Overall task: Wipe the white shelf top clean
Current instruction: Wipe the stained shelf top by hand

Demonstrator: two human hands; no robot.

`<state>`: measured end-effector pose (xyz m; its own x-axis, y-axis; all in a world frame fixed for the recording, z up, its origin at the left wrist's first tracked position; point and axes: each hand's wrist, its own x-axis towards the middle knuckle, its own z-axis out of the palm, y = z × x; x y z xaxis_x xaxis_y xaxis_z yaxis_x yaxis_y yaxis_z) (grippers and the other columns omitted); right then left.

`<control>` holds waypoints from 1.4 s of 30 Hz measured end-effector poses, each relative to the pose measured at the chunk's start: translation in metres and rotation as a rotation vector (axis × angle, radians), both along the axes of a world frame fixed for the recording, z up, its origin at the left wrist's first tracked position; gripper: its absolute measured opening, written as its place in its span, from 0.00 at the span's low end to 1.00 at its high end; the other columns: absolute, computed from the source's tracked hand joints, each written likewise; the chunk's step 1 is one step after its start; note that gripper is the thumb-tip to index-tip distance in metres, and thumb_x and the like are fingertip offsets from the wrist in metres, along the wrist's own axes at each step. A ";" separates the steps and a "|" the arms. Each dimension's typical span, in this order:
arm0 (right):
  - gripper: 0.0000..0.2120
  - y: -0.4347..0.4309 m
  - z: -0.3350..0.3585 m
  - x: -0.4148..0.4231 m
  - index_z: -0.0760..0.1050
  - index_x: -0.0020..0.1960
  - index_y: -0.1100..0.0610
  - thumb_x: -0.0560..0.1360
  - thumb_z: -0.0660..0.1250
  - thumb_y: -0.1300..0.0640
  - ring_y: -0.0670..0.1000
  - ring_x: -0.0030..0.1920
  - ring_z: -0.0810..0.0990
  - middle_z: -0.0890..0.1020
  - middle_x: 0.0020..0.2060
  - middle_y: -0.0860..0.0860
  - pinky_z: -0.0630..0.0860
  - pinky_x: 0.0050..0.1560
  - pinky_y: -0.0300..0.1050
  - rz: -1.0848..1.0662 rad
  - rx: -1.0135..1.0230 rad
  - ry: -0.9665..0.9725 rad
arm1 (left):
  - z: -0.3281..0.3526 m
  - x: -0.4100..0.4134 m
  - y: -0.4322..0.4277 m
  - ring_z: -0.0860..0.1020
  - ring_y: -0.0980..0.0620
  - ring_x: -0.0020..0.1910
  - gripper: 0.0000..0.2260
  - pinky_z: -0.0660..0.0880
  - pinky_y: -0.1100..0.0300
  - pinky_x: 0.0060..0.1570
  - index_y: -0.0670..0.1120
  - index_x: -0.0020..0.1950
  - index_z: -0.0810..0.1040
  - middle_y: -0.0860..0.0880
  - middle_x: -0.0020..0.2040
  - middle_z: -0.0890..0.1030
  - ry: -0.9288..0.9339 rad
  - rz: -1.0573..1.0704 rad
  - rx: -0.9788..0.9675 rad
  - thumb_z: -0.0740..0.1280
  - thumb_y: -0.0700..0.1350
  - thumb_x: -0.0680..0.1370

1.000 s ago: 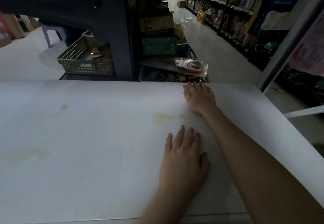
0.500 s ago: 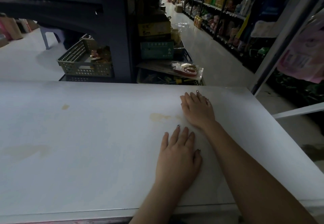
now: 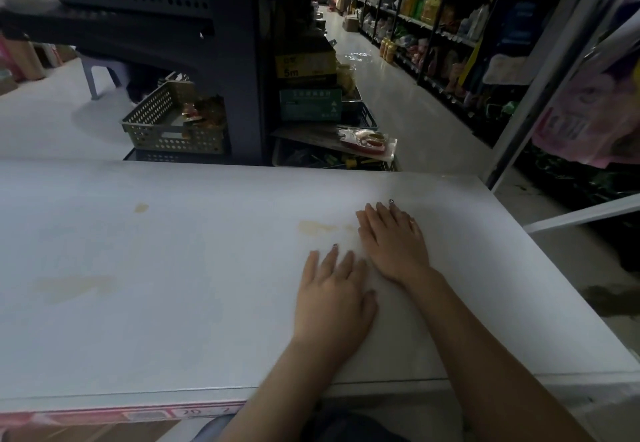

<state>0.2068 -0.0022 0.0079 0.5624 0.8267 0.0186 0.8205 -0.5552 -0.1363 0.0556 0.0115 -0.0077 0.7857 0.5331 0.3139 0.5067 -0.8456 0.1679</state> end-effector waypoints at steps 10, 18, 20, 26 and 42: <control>0.25 -0.025 -0.001 -0.028 0.44 0.77 0.51 0.82 0.43 0.47 0.50 0.75 0.41 0.47 0.76 0.50 0.38 0.72 0.48 0.003 -0.021 -0.017 | 0.006 -0.063 0.044 0.45 0.48 0.76 0.35 0.45 0.48 0.71 0.49 0.75 0.54 0.49 0.77 0.53 0.117 0.287 -0.175 0.36 0.62 0.71; 0.25 -0.043 -0.005 -0.049 0.44 0.77 0.51 0.81 0.42 0.46 0.50 0.75 0.41 0.47 0.76 0.49 0.38 0.72 0.47 0.000 -0.002 -0.054 | 0.002 -0.064 0.043 0.44 0.47 0.75 0.32 0.46 0.48 0.72 0.49 0.75 0.54 0.48 0.77 0.53 0.114 0.283 -0.194 0.41 0.60 0.73; 0.26 -0.049 -0.005 -0.055 0.44 0.77 0.51 0.81 0.40 0.44 0.50 0.75 0.41 0.47 0.76 0.49 0.37 0.72 0.47 0.004 0.003 -0.062 | 0.002 -0.063 0.042 0.44 0.47 0.75 0.32 0.46 0.48 0.72 0.49 0.75 0.54 0.48 0.77 0.53 0.105 0.283 -0.193 0.41 0.60 0.73; 0.41 -0.063 -0.009 -0.072 0.47 0.77 0.51 0.67 0.25 0.40 0.50 0.75 0.45 0.50 0.76 0.50 0.36 0.71 0.44 0.031 0.037 -0.097 | 0.000 -0.064 0.043 0.46 0.47 0.75 0.32 0.47 0.48 0.72 0.48 0.74 0.56 0.48 0.76 0.54 0.096 0.284 -0.186 0.42 0.60 0.73; 0.32 -0.090 -0.024 -0.099 0.73 0.66 0.57 0.80 0.37 0.44 0.57 0.64 0.74 0.76 0.63 0.55 0.60 0.66 0.53 0.006 0.143 -0.228 | 0.002 -0.063 0.043 0.46 0.48 0.75 0.32 0.47 0.49 0.72 0.48 0.74 0.57 0.48 0.76 0.55 0.069 0.278 -0.204 0.43 0.59 0.73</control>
